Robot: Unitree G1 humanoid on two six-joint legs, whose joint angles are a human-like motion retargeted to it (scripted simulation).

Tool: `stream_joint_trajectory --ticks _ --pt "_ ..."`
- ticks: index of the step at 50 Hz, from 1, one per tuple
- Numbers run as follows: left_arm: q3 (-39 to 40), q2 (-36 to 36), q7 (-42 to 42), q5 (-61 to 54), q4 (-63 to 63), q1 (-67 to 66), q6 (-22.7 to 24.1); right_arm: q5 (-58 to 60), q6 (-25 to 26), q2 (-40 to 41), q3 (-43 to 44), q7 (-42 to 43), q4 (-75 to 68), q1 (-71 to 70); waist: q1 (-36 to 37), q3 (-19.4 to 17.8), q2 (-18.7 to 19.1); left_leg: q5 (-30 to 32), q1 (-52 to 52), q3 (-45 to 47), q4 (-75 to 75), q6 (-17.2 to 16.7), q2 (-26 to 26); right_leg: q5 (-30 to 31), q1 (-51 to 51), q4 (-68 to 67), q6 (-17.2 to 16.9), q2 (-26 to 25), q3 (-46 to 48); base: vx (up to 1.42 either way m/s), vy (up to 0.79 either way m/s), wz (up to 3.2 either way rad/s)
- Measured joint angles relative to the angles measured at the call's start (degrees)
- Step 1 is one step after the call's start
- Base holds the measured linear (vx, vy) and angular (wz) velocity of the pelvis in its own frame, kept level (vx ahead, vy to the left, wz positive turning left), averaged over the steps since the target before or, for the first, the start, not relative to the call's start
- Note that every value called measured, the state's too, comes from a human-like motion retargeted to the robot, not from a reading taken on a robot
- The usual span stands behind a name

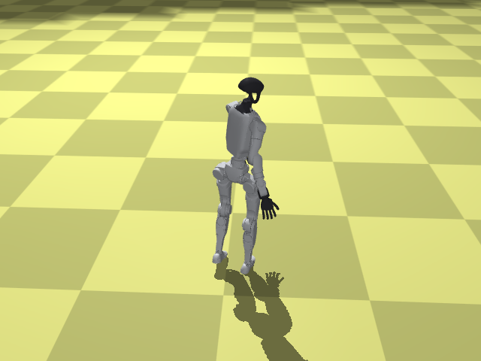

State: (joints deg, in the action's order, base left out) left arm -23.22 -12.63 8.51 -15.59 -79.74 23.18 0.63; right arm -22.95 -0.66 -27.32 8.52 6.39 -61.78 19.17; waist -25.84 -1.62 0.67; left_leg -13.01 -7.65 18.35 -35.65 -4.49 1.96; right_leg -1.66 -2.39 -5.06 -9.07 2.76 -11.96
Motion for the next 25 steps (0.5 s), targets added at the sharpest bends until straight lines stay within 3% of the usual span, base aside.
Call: stream_joint_trajectory --ticks 5,10,13,17,19,22,25 --pt "0.3 1.7 -0.4 2.2 -0.3 1.8 1.3 2.3 -0.5 0.0 -0.4 -1.9 0.1 -1.8 2.5 1.2 0.7 -2.7 0.6 5.1 15.7 -1.0 -2.6 0.6 0.9 1.8 -5.2 0.4 -1.0 0.24 0.12 -0.22" --pt "-1.1 3.3 -0.8 4.8 -0.9 4.3 1.7 2.8 -1.0 -0.1 -0.7 -3.4 -0.9 -2.0 3.6 1.4 2.2 2.6 4.0 2.4 28.7 -3.2 -3.1 -1.3 2.3 1.6 -5.7 -1.5 -0.6 0.23 0.16 0.02" --pt "-2.5 4.2 -1.0 5.8 -0.8 6.1 1.1 1.0 -1.1 0.1 -0.6 -3.4 -1.4 -1.6 2.1 0.9 2.4 1.9 5.6 0.6 29.6 -3.6 -2.8 -2.2 3.0 -0.2 -2.2 -1.9 0.8 0.21 0.16 0.56" --pt "-3.8 5.2 -0.8 6.4 -0.2 8.4 -0.4 -2.3 -1.3 0.5 -0.7 -2.8 -1.7 -0.5 -0.6 -1.7 4.0 2.0 8.7 -2.2 30.9 -5.0 -4.9 -6.1 0.2 -9.9 8.3 -5.2 3.7 0.22 0.14 0.64" --pt "-3.6 5.9 -0.8 7.0 -0.2 9.7 -1.1 -2.7 -1.3 0.5 -0.2 -2.8 -1.8 0.0 -1.7 -2.7 4.6 1.6 9.5 -3.3 30.6 -5.8 -5.3 -9.2 -3.1 -14.9 9.5 -5.9 5.9 0.25 0.09 0.52" --pt "-3.5 7.0 -0.8 7.7 0.1 10.7 -1.1 -1.8 -1.0 0.4 1.0 -2.8 -2.0 1.1 -3.3 -2.8 4.6 0.3 10.4 -4.4 29.8 -6.4 -4.3 -9.5 -5.5 -12.0 5.8 -5.3 8.2 0.30 0.06 0.44" --pt "-4.3 7.7 -1.0 7.9 1.0 11.0 -0.7 -0.8 -0.3 0.1 2.6 -3.0 -2.2 1.8 -4.2 -2.0 3.6 -1.2 11.6 -5.1 29.1 -5.6 -1.5 -1.0 -5.2 -3.1 0.8 -4.2 5.8 0.31 0.04 0.26"
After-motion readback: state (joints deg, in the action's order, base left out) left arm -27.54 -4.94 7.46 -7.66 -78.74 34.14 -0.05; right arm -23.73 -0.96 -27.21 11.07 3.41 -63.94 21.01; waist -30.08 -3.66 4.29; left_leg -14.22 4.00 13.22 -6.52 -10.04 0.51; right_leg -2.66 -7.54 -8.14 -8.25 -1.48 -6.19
